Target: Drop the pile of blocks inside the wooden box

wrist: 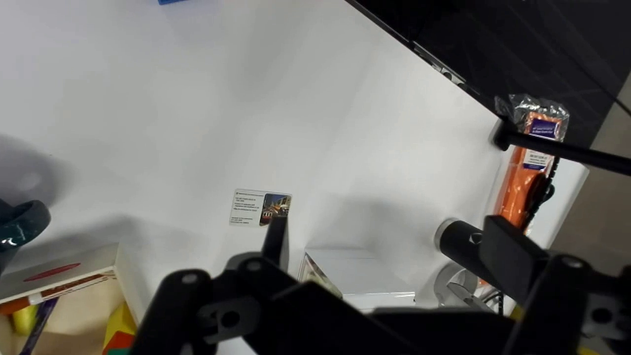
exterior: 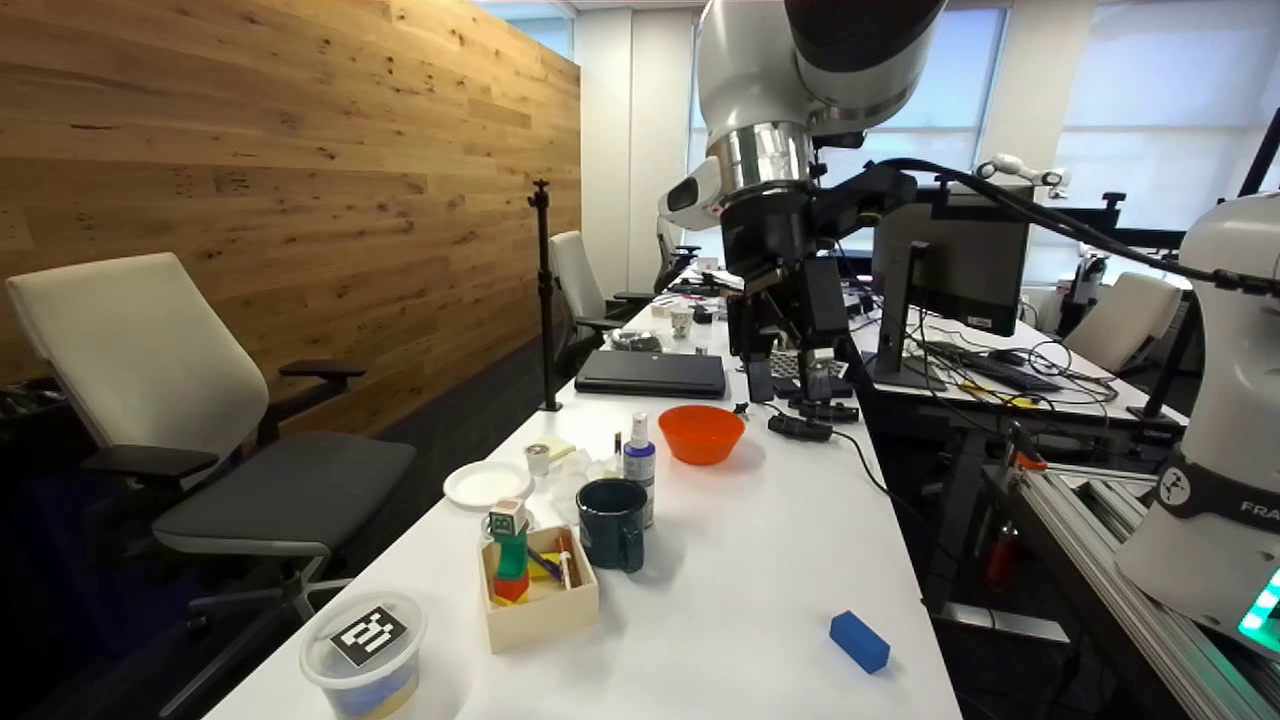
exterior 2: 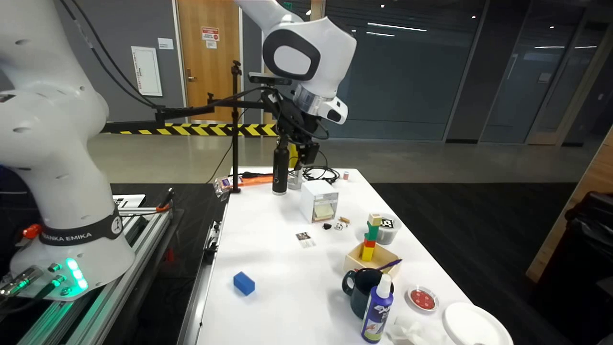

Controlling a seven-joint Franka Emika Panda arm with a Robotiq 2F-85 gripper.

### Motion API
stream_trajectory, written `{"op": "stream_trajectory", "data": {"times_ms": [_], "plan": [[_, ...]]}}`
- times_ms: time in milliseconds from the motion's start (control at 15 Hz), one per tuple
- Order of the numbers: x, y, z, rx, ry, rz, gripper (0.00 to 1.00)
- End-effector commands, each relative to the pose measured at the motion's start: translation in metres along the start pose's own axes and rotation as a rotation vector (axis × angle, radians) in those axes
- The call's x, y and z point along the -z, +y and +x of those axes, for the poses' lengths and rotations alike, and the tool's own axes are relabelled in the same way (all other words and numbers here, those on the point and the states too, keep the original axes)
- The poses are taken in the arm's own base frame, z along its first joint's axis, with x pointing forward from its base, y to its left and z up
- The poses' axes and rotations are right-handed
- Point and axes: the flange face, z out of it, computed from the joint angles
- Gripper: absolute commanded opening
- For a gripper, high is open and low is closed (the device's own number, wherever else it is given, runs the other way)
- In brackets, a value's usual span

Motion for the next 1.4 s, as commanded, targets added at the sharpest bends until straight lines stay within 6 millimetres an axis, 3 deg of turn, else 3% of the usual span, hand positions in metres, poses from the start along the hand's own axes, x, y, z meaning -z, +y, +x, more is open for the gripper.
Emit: {"op": "stream_trajectory", "data": {"times_ms": [0,333,400,667,733,1333], "plan": [[-0.015,-0.010,0.010,-0.021,0.022,0.035,1.00],[-0.031,-0.020,0.031,-0.081,0.039,0.068,1.00],[-0.028,-0.017,0.020,-0.039,0.017,0.045,1.00],[-0.034,-0.018,0.026,-0.055,0.015,0.047,1.00],[-0.036,-0.022,0.019,-0.092,0.020,0.061,1.00],[-0.057,0.005,0.075,-0.154,0.111,0.006,1.00]]}}
